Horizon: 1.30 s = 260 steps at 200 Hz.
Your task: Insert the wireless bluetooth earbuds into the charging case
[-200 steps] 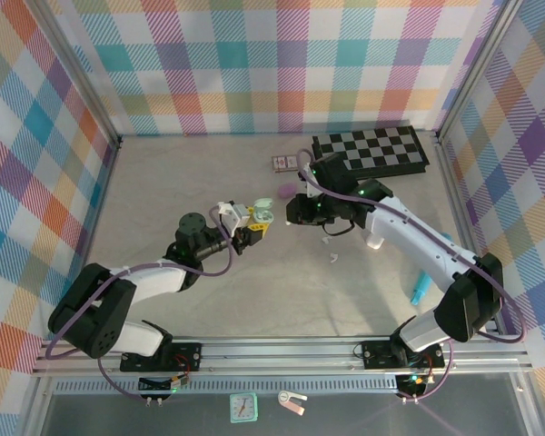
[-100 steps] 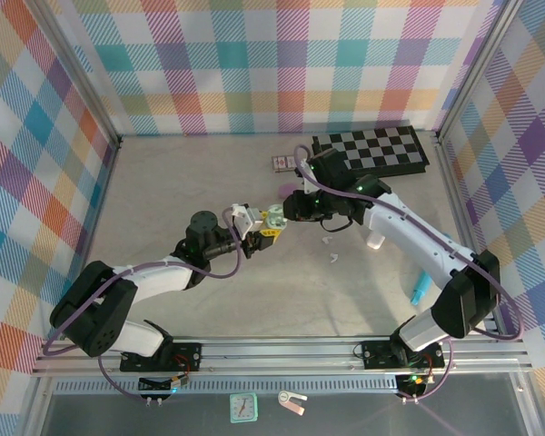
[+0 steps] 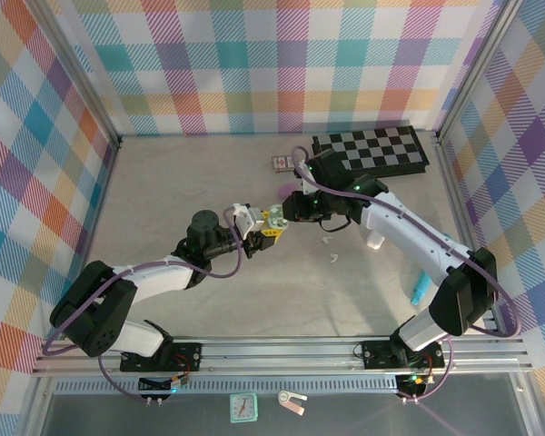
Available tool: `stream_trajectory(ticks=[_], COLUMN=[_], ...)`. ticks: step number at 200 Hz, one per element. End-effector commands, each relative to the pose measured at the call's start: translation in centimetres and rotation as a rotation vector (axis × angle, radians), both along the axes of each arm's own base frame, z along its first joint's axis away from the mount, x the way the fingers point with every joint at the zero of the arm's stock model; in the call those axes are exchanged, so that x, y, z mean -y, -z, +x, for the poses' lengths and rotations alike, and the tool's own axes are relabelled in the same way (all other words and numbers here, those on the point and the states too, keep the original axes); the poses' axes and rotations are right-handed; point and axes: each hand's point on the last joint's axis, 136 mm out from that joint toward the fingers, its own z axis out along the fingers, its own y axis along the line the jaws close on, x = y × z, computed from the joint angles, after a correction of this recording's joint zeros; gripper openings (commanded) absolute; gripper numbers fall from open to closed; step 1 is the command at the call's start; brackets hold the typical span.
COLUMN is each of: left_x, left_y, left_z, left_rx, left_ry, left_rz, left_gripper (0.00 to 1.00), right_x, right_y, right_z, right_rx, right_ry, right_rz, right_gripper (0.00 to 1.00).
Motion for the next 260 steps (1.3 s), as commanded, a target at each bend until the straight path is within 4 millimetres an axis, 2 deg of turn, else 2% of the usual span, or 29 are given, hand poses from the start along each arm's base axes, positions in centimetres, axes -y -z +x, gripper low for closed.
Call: stream_trajectory(ticks=[1,98,162,208,260], left_x=[0.4,0.5,0.6,0.7,0.7], left_y=[-2.4,-2.7,-3.2,-3.1,-3.4], left_z=[0.0,0.4,0.3,0.5,0.5], left_rx=[0.065,0.077,0.080,0.077,0.079], left_ry=[0.016,0.000,0.012,0.007,0.007], left_rz=[-0.047,-0.052,-0.062,-0.063,-0.076], left_gripper=[0.33,0.32,0.32,0.32,0.32], right_x=[0.2,0.7,0.1,-0.8,-0.9], right_y=[0.5,1.3,1.8,1.4,1.5], right_z=[0.1,-0.1,0.0,-0.3,-0.5], right_rx=[-0.004,-0.012,-0.027,-0.029,-0.025], right_ry=[-0.009,-0.008,-0.023,-0.054,-0.065], right_rz=[-0.020,-0.056,-0.038,0.003,0.003], right_gripper=[0.22,0.22,0.22,0.22,0.26])
